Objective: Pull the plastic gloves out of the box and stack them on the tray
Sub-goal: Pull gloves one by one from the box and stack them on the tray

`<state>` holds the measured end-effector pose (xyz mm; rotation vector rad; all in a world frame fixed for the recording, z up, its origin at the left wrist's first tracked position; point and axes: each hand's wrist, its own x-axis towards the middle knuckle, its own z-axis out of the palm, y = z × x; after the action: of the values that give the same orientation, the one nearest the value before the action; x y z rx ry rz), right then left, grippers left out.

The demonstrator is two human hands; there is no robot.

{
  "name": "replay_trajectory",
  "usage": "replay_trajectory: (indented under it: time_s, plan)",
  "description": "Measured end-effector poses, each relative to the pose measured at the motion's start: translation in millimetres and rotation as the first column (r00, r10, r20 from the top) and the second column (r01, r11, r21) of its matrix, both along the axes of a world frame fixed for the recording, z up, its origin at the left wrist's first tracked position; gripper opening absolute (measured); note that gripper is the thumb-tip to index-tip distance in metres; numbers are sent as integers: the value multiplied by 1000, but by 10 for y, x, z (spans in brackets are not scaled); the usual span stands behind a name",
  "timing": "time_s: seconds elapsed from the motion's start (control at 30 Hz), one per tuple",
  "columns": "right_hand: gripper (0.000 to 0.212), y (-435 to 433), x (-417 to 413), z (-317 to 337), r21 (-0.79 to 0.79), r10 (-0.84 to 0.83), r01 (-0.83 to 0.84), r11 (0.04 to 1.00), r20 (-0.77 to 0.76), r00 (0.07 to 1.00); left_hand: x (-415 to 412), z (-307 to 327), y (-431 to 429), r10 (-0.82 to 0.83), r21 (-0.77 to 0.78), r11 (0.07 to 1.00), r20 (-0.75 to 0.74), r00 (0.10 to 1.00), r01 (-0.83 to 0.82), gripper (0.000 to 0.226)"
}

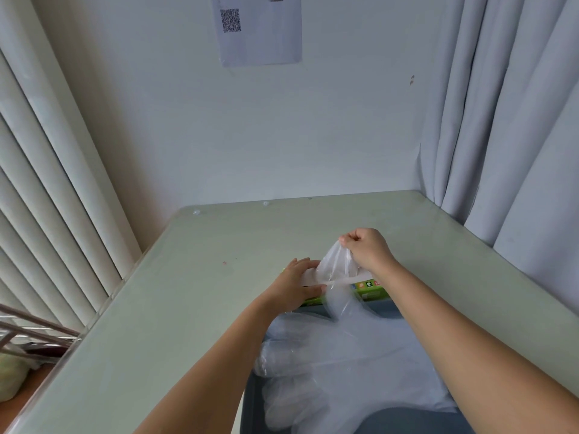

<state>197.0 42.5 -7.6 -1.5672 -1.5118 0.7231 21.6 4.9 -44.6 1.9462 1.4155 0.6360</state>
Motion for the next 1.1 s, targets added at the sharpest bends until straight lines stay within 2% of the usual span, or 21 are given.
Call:
replay_trajectory:
  time_s: [0.17,0.27,0.4,0.47,0.53,0.63,0.7,0.77,0.87,0.9,1.0,1.1]
  plan:
    - [22,-3,70,14,92,48,-48,995,0,999,4,-2,19,25,-16,1000,-31,999,-26,54]
    - [31,-47,137,75,146,43,-40,989,-15,999,8,5,26,40,-38,998,-21,999,-41,54]
    - [33,-135,274,160,237,112,-119,964,42,993,51,31,23,68,-27,997,17,998,-67,44]
    - [32,-196,347,216,261,226,-257,931,142,964,75,53,13,102,-51,994,48,994,-100,36]
    - [35,-280,380,253,241,305,-384,891,309,901,87,95,12,130,-96,988,109,986,-120,29]
    - [56,-371,386,233,128,373,-513,849,541,753,108,224,-14,169,-196,973,255,952,-120,36]
    - [65,-384,394,194,59,408,-550,833,605,683,113,263,10,192,-244,963,309,932,-118,40]
    - [54,-379,399,171,94,392,-548,831,599,698,121,281,14,190,-264,960,354,916,-97,36]
    - [15,-373,388,185,267,320,-501,823,510,798,137,287,37,234,-258,958,440,867,-127,17]
    - [10,-372,382,206,304,308,-487,819,482,820,142,303,38,258,-256,955,467,846,-150,11]
    - [17,-401,365,303,264,366,-460,848,338,867,129,324,64,317,-232,946,494,810,-229,7]
    - [8,-396,372,367,208,353,-384,900,171,920,112,332,43,331,-238,941,515,791,-239,8]
